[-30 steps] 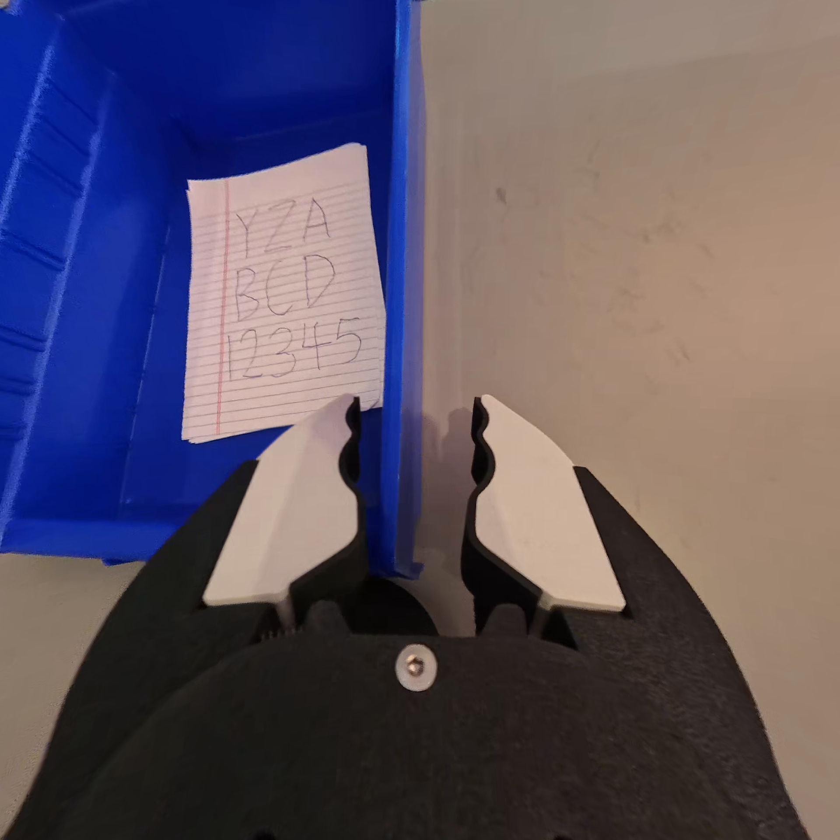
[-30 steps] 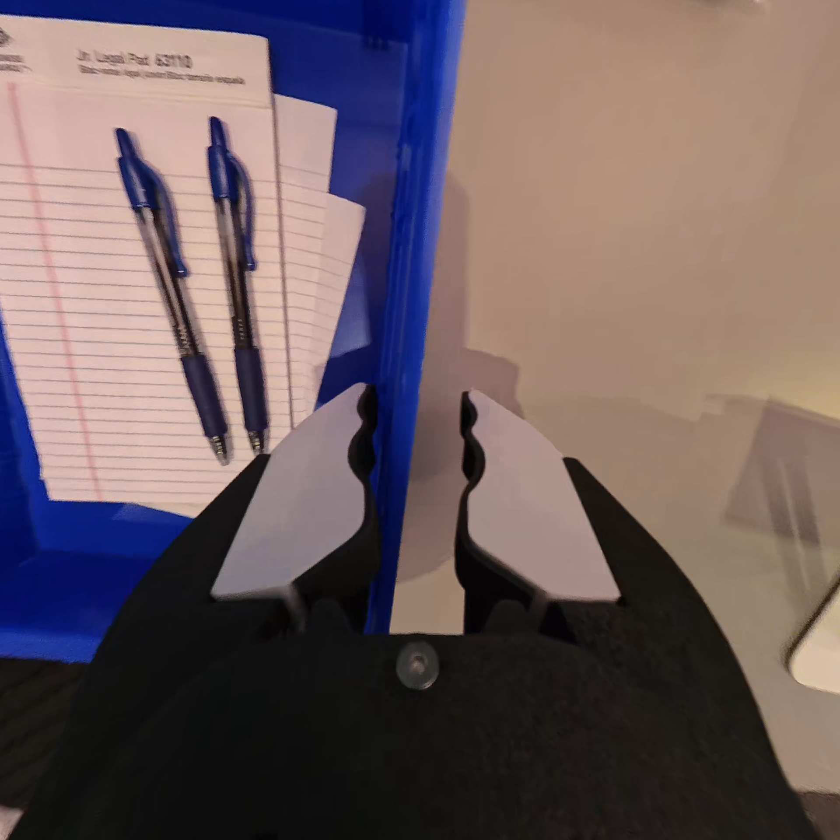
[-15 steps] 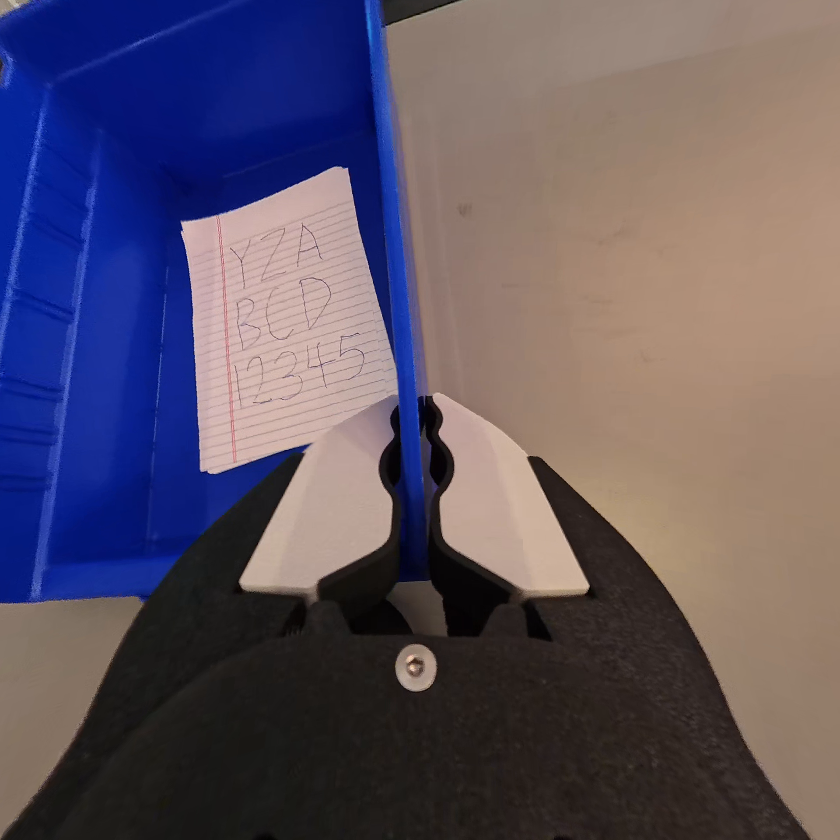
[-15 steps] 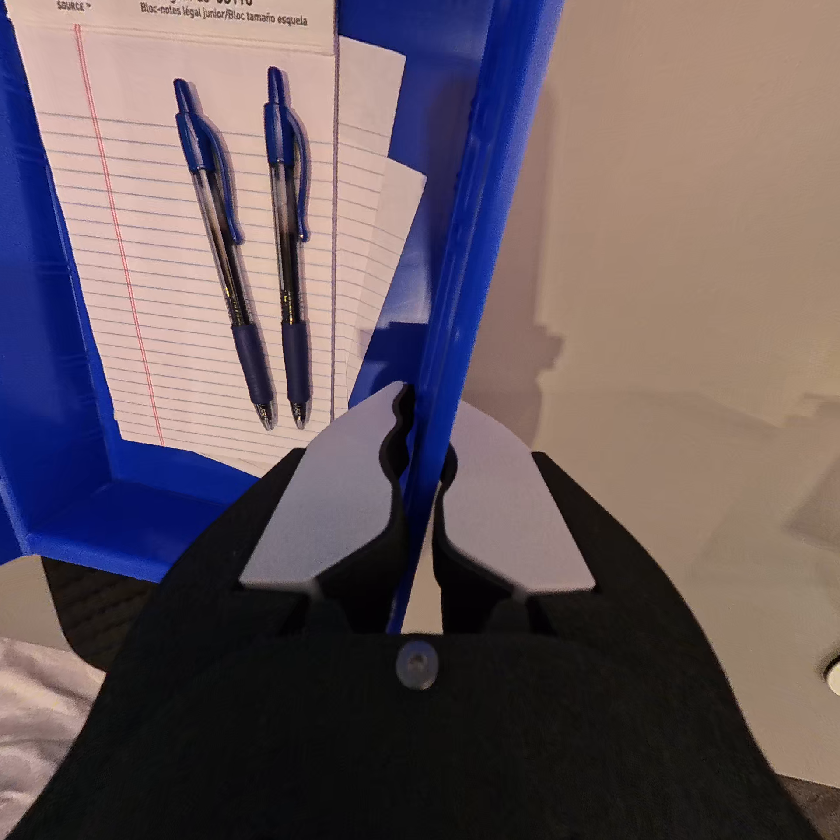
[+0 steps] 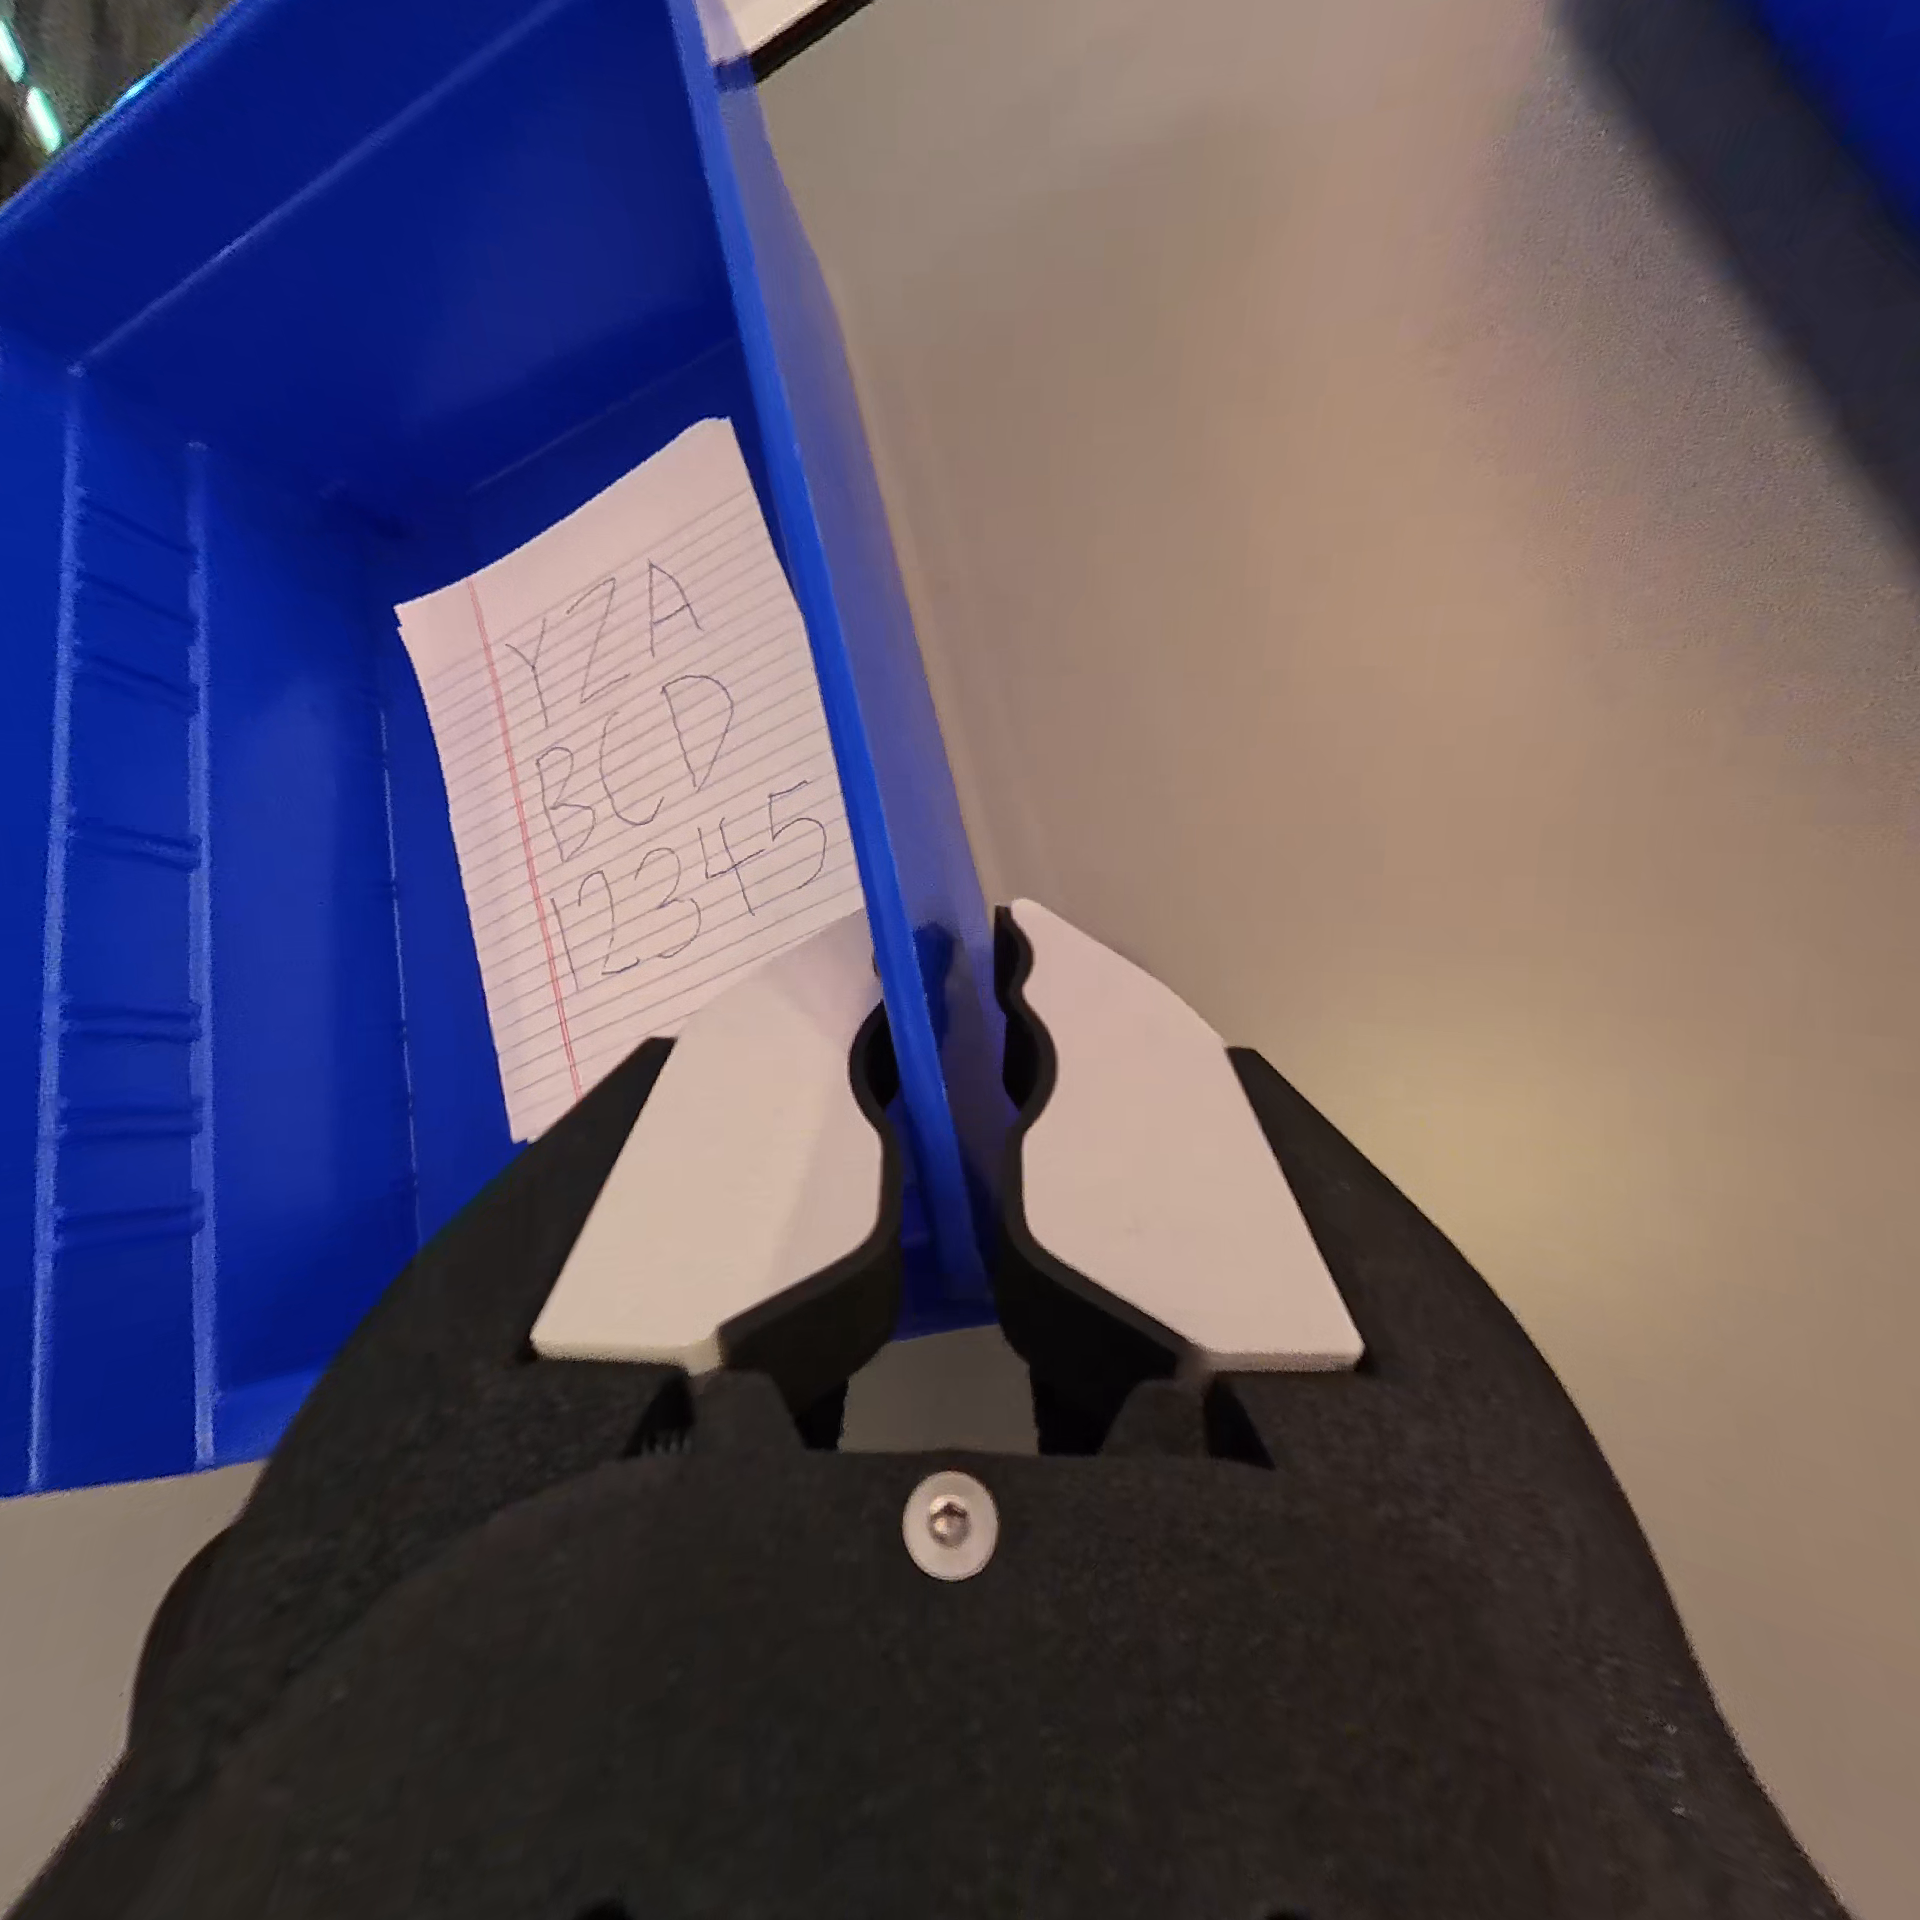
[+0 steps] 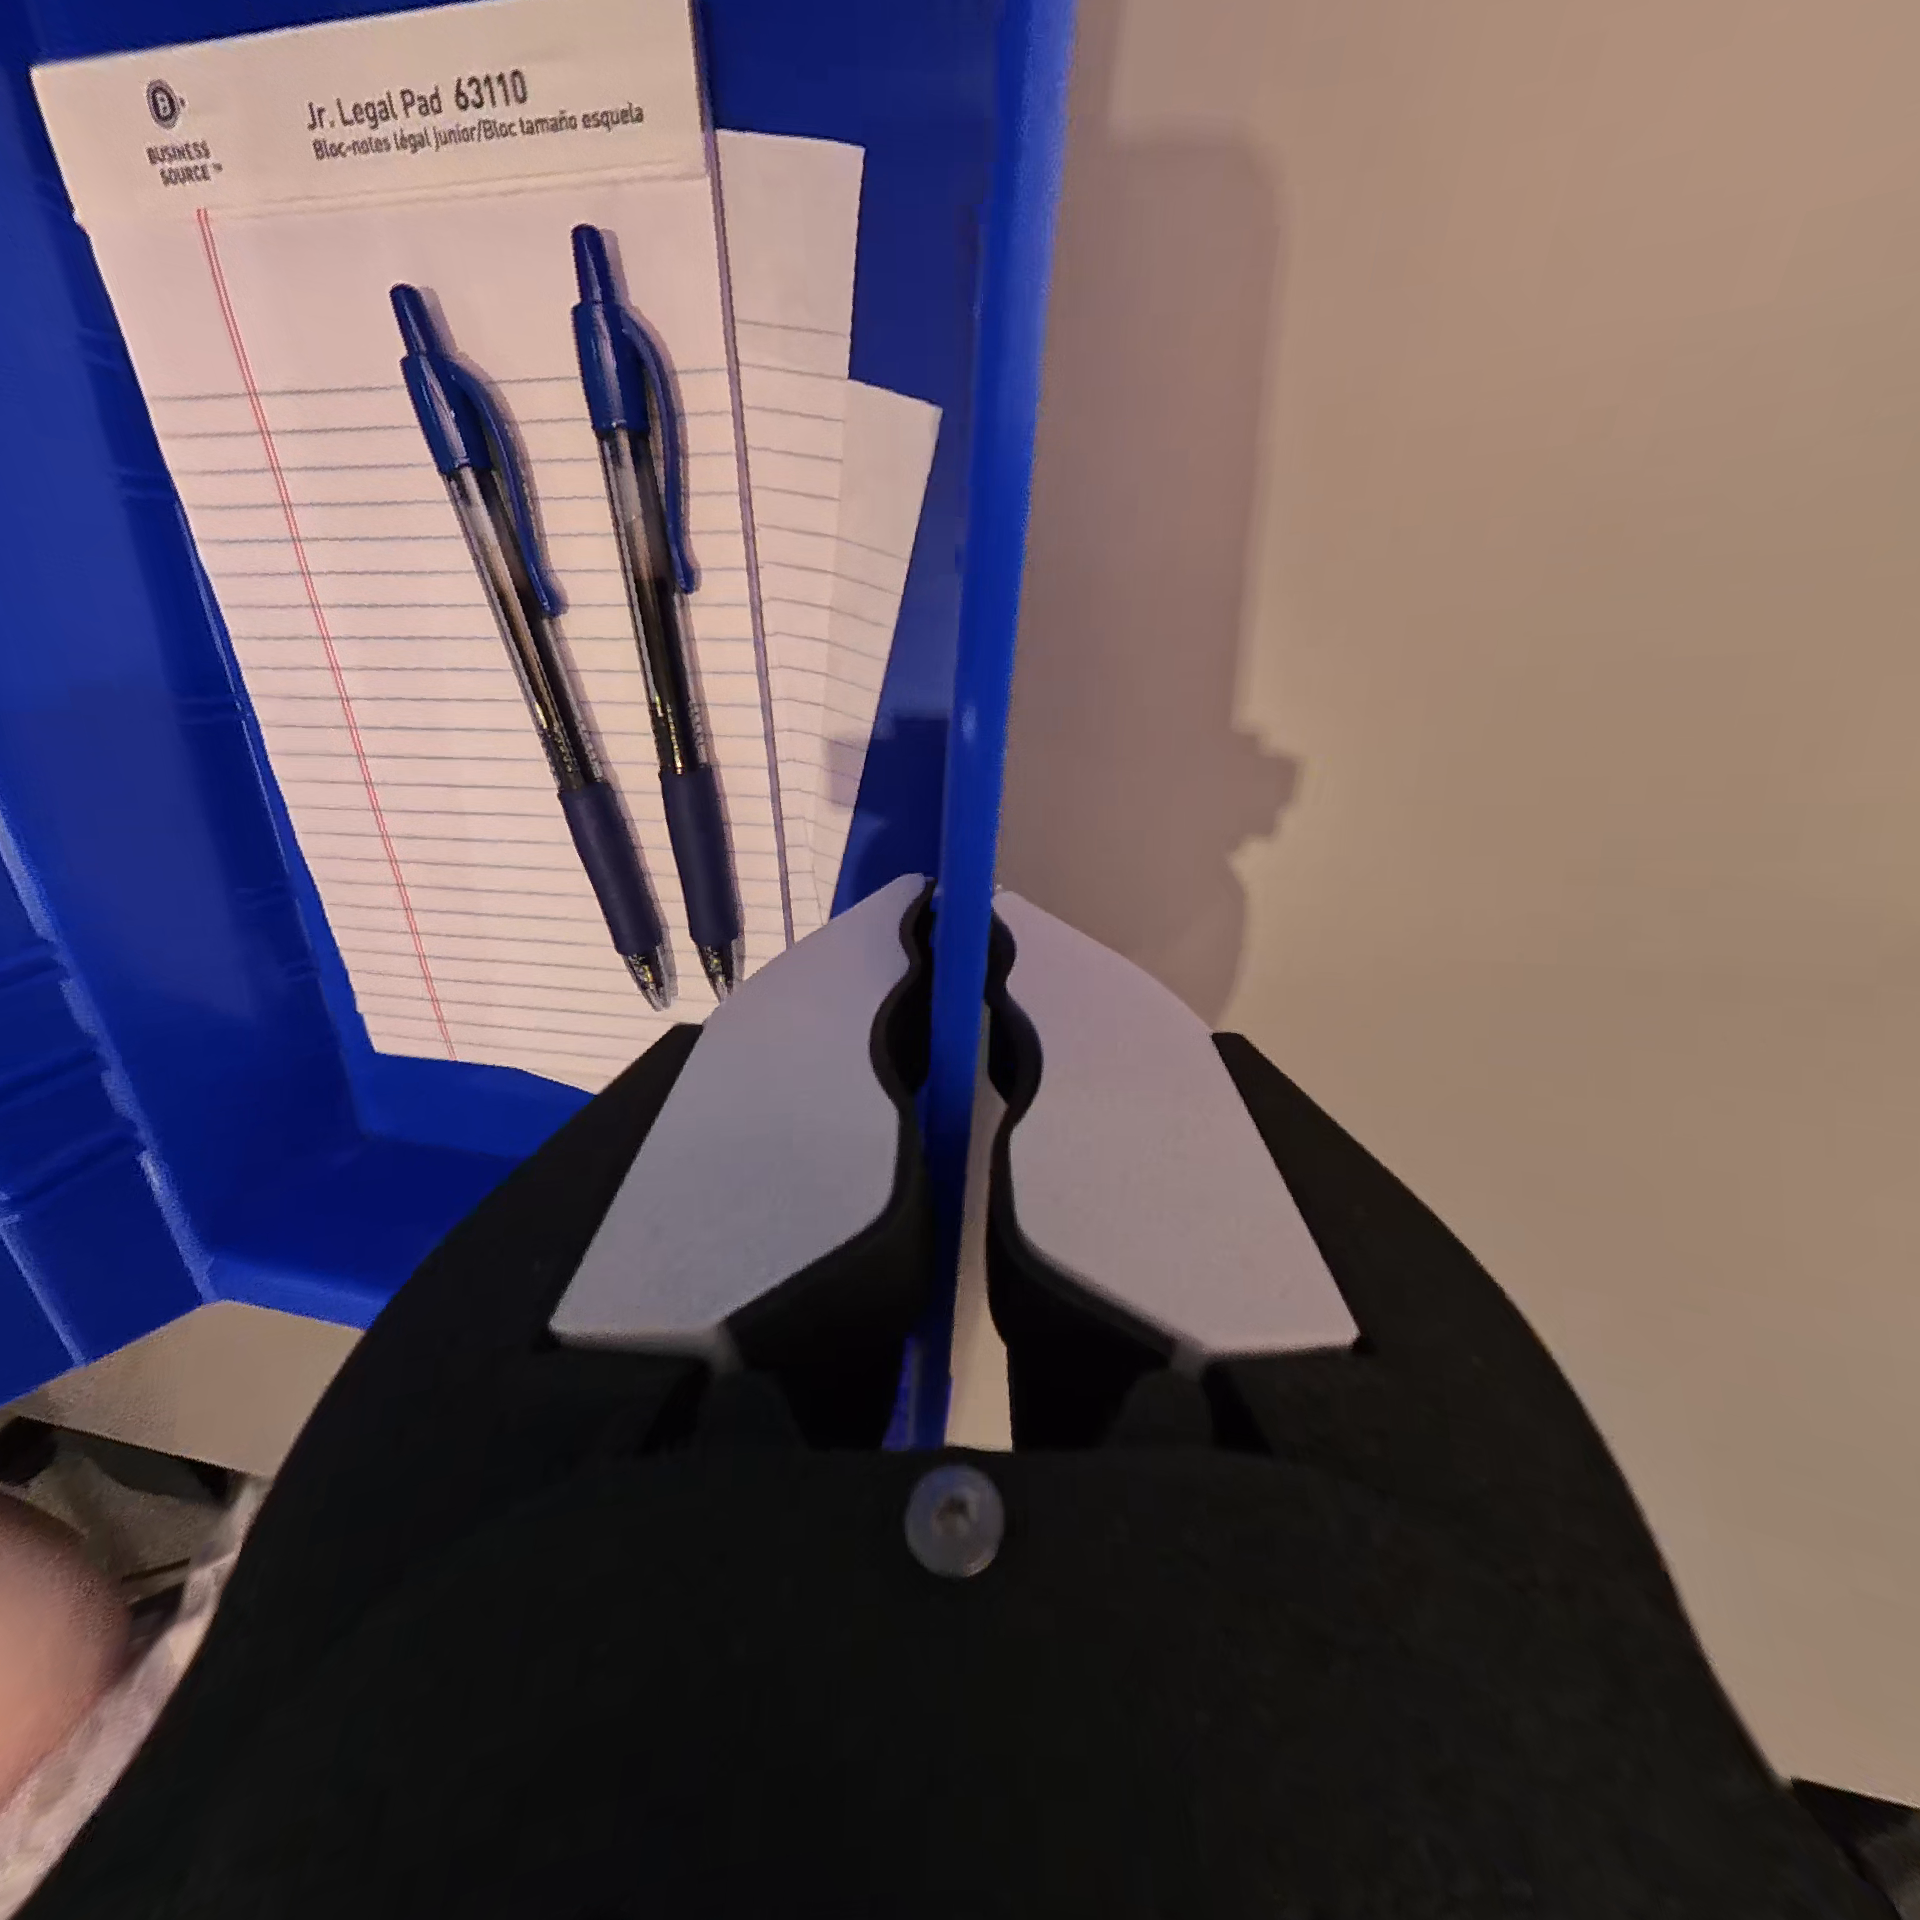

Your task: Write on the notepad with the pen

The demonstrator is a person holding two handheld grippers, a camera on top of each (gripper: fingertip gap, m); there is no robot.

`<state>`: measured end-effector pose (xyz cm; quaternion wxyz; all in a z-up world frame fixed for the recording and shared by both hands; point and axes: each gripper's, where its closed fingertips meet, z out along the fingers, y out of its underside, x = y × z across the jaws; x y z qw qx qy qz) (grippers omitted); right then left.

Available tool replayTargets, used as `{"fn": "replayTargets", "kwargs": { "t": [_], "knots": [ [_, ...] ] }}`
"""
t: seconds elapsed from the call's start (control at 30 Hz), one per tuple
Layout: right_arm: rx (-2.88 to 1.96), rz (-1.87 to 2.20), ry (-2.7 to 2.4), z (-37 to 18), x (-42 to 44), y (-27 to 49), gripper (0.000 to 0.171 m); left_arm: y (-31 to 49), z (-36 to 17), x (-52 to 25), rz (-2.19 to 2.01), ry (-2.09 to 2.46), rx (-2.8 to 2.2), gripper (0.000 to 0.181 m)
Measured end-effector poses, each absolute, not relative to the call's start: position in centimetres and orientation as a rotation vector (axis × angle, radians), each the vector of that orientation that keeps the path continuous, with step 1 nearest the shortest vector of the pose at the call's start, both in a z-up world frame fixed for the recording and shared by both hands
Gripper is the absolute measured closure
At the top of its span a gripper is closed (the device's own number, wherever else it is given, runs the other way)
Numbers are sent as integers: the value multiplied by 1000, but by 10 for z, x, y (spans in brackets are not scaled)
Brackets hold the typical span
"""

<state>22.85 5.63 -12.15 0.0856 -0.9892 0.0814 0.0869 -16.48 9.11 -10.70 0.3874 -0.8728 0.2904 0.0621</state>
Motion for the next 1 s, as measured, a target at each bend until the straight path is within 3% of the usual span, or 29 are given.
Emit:
{"fn": "replayTargets", "kwargs": {
  "t": [0.3, 0.43, 0.63, 0.83, 1.0],
  "knots": [
    [-2980, 213, 28, -119, 162, 76, 163, 66, -110, -94, 45, 859, -2212, 155],
    [-2941, 226, 79, -117, 157, 92, 146, 56, -110, -76, -129, 840, -2213, 144],
    [-3003, 259, 142, -126, 163, 87, 164, 41, -90, -73, -279, 834, -2085, 142],
    [-3005, 321, 48, -126, 172, 87, 165, -11, -35, -148, -452, 796, -1898, 145],
    [-3022, 405, 79, -126, 195, 77, 165, -24, -30, -254, -380, 628, -1874, 149]
  ]
}}
